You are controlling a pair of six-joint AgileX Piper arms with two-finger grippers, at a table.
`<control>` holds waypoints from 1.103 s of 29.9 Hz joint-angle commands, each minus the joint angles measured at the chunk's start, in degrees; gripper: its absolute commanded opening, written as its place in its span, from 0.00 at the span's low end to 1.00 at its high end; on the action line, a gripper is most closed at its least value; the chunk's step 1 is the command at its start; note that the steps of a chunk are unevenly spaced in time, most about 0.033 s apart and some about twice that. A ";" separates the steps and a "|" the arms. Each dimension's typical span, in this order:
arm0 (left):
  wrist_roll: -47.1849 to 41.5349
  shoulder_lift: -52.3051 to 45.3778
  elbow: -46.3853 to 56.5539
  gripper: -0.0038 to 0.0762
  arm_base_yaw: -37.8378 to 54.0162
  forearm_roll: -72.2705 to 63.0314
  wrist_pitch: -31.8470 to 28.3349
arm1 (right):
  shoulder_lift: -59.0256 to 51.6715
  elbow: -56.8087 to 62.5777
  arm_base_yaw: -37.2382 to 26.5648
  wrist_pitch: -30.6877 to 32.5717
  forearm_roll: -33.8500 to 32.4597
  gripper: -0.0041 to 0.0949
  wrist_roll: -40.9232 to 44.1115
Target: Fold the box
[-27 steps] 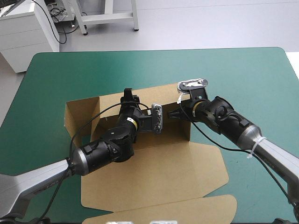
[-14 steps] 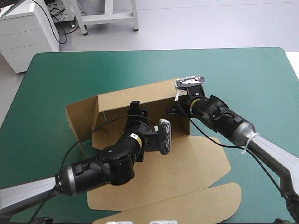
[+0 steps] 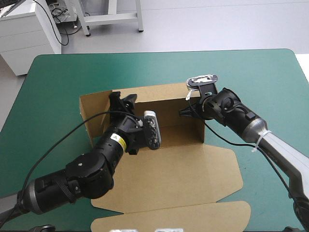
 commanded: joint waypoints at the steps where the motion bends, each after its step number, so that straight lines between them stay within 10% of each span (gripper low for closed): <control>1: -1.32 -2.13 -3.51 0.62 5.01 2.43 -0.01 | -2.61 -4.92 -0.55 5.67 -1.26 0.02 -3.89; 17: 1.11 -2.13 -9.49 0.61 37.37 -34.81 -11.55 | -1.26 -18.92 -14.47 19.85 16.70 0.02 -20.68; 33: 7.74 -13.17 -3.32 0.43 40.37 -54.12 -12.50 | 19.05 -31.20 -17.93 22.96 19.28 0.02 -26.42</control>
